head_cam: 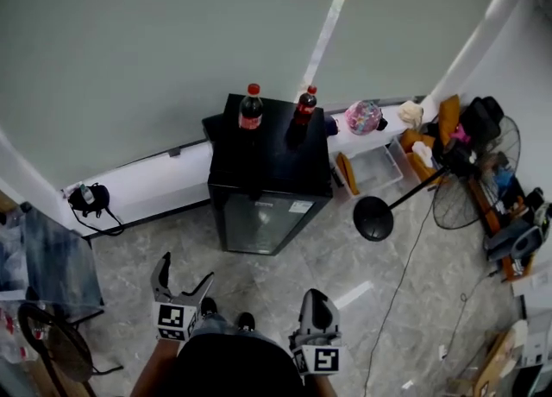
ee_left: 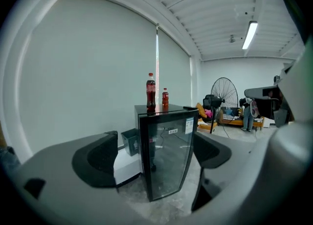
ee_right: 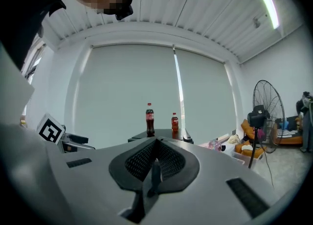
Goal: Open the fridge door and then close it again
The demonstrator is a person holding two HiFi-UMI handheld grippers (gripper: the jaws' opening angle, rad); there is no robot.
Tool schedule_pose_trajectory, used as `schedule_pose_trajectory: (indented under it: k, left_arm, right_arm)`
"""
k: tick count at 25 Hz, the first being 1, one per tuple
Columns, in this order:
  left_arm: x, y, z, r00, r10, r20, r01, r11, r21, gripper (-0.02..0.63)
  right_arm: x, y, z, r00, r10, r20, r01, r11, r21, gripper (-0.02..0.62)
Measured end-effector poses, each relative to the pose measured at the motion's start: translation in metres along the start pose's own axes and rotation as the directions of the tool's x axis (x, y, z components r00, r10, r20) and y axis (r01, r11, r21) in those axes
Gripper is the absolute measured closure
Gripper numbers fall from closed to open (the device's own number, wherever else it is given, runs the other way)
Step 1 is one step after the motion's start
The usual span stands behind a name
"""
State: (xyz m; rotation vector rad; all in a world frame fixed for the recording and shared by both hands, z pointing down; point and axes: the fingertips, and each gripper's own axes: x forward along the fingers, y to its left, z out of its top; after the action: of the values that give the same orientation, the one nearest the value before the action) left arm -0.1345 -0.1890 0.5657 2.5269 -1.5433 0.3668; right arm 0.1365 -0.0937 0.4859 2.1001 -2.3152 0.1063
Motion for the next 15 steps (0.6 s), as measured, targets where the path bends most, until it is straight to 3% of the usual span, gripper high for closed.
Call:
schedule_pose_trajectory:
  k: [7, 15]
  left_arm:
    - [0.051, 0.021, -0.033, 0.991, -0.101, -0.092, 0.1, 0.995, -0.009, 0.134]
    - [0.105, 0.032, -0.069, 0.958, -0.227, -0.174, 0.231, 0.973, 0.003, 0.14]
  right_arm:
    - [0.009, 0.004, 0.01, 0.993, -0.121, 0.012, 0.121, 0.993, 0.0, 0.586]
    - [0.013, 0.005, 0.008, 0.971, -0.238, -0.017, 0.238, 0.971, -0.003, 0.586]
